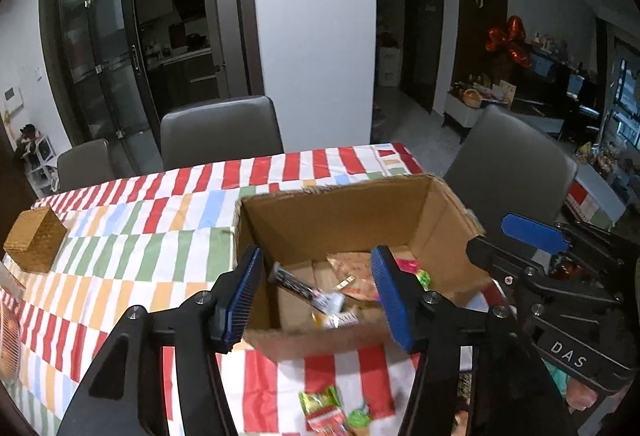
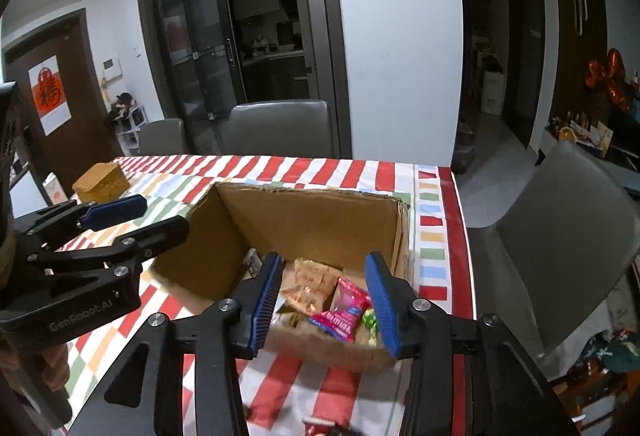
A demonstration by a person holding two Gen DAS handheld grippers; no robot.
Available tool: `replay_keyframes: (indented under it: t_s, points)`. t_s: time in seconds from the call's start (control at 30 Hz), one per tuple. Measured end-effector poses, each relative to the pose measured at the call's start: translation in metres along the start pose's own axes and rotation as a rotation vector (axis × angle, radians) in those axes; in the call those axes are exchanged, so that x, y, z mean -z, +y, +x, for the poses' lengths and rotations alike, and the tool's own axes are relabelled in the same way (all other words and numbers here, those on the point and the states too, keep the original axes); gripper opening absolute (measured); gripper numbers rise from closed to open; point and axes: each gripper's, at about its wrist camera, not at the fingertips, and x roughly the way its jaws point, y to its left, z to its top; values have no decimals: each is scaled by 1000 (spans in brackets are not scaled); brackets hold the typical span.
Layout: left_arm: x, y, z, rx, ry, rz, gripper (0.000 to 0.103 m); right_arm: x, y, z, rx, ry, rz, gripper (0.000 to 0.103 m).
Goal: Organize snacks
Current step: 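Move the right tool to the dark cracker bag while the left tool approaches the green lollipop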
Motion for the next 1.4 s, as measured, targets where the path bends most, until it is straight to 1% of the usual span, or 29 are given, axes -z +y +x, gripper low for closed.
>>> replay_keyframes:
  t_s: [0.07,0.2,0.4,0.53,0.67,0.73,0.9,1.0,1.4]
  points:
    - [6,-4,-8,11,-8,8,56,7,3,-12,-8,-13,-3,49]
    - [22,-11,-29,27,-28,24,58,19,6,-30,-7,-24,-4,49]
    - [45,-13,-55,15,-54,32,60,39,12,-49,-20,-19,4,49]
    - [65,-12,-63,5,-49,33,60,53,16,-54,-16,-7,8,49]
    - [81,-14,-67,23,-30,27,60,70,19,-56,-20,18,20,50]
    - [89,-16,-67,27,-21,25,61,80,22,-57,-20,35,25,55]
    - [112,-16,-65,29,2,24,61,101,19,-51,-18,85,58,56]
    - [125,-18,-61,35,23,29,61,114,16,-47,-7,114,80,60]
    - [164,-23,-28,77,125,3,61,163,2,-24,24,225,169,60]
